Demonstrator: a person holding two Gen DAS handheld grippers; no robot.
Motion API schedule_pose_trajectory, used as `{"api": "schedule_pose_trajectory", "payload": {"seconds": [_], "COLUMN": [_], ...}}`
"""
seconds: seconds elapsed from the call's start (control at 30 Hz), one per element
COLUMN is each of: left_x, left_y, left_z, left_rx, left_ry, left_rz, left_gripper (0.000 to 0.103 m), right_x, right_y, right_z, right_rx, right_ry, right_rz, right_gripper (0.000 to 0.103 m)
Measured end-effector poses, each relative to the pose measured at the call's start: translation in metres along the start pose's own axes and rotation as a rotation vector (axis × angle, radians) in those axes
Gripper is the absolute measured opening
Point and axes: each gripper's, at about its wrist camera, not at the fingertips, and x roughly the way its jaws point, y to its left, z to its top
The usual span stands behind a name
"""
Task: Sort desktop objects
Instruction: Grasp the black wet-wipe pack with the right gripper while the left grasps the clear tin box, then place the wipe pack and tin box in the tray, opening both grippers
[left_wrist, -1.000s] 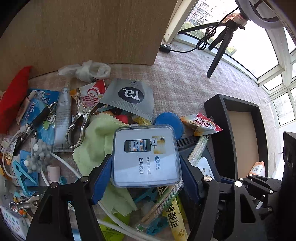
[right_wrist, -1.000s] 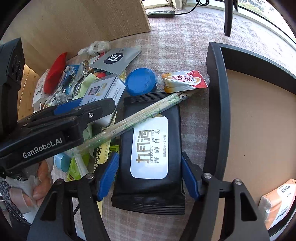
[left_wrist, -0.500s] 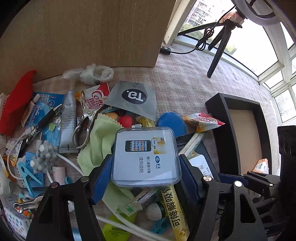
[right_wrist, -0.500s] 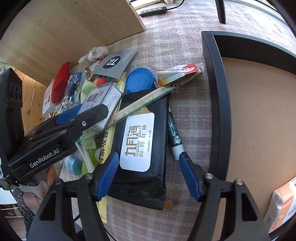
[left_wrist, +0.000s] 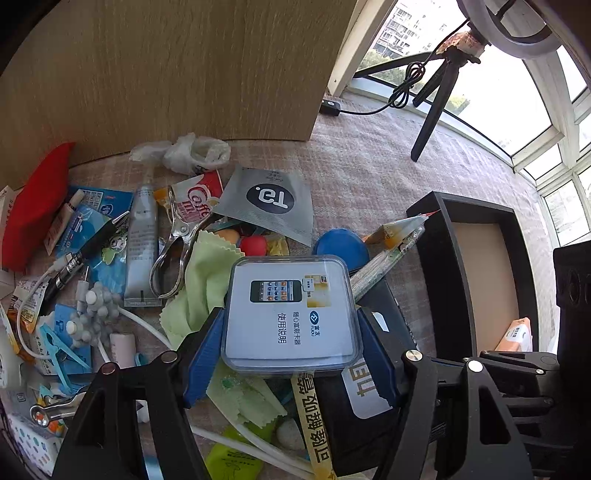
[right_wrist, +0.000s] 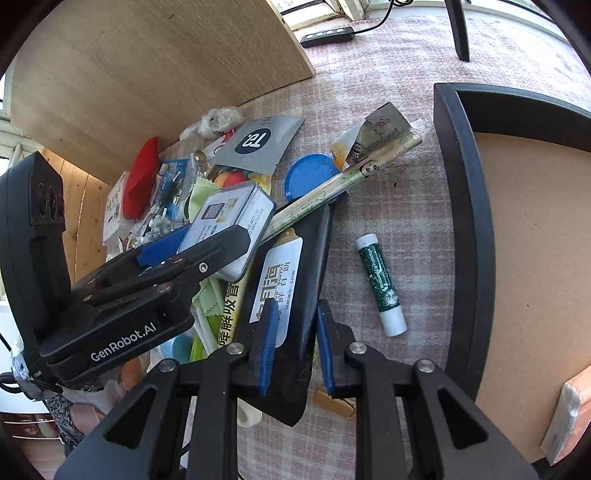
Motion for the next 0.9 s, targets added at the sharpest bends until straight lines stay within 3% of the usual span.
{"api": "schedule_pose_trajectory", "payload": {"seconds": [0.5, 0.7, 0.9], "left_x": [-0.040, -0.050, -0.048], "left_y": [0.007, -0.033, -0.101], "left_z": [-0.008, -0.013, -0.018], "left_rx": [-0.007, 0.054, 0.158], "left_ry": [-0.077, -0.088, -0.083], "left_rz": [-0.025, -0.077, -0.139], "left_gripper": [0.067, 0.067, 0.067], "right_x": [-0.065, -0.097, -0.134], "right_y": [-0.013, -0.043, -0.084], "right_z": [-0.030, -0.038, -0.046], "right_rx": [-0.040, 0.010, 0.095], "right_ry": [-0.105, -0.176, -0.252], "right_rz": [-0.039, -0.064, -0.062], "right_gripper": [0.012, 0.010, 0.010]}}
